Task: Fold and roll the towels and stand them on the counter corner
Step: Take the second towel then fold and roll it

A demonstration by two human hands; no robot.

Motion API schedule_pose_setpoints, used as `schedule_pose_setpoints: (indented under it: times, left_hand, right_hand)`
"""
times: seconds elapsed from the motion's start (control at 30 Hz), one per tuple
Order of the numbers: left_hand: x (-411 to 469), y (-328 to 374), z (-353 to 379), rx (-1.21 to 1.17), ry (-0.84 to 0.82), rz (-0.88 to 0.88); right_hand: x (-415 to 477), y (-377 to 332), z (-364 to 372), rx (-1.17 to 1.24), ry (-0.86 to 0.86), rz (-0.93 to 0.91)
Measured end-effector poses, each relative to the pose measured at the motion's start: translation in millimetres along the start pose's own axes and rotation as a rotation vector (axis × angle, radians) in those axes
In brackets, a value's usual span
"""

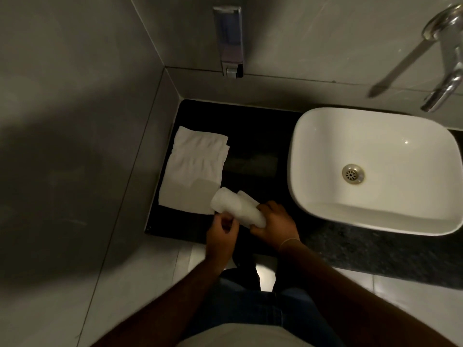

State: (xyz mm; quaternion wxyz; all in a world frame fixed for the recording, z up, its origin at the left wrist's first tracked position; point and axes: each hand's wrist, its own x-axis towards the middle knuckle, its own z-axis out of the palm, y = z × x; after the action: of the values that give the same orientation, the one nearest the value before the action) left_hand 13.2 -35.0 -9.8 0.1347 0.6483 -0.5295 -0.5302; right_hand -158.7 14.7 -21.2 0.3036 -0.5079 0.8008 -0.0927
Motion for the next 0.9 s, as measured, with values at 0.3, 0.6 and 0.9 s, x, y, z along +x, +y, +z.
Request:
schedule_pose_setpoints:
  times: [0.3,0.6,0.9]
  left_hand:
    - [10.2,14.3,34.3,-0.711,-0.141,-0.475]
    - [-1.9,29.3,30.0,-0.762,-0.195,-0.614]
    - [-42.3,98.2,33.5,-0.811,-0.462,-0.443]
  right_hand:
    - [-7.2,-15.1,-5.7,0.174,-0.16,0.119]
    - [-39.8,-27.1,-21.0,0.472,-0.137,0.164]
    - [-77.0,-8.6,-90.8,0.867,-0.125,0.181]
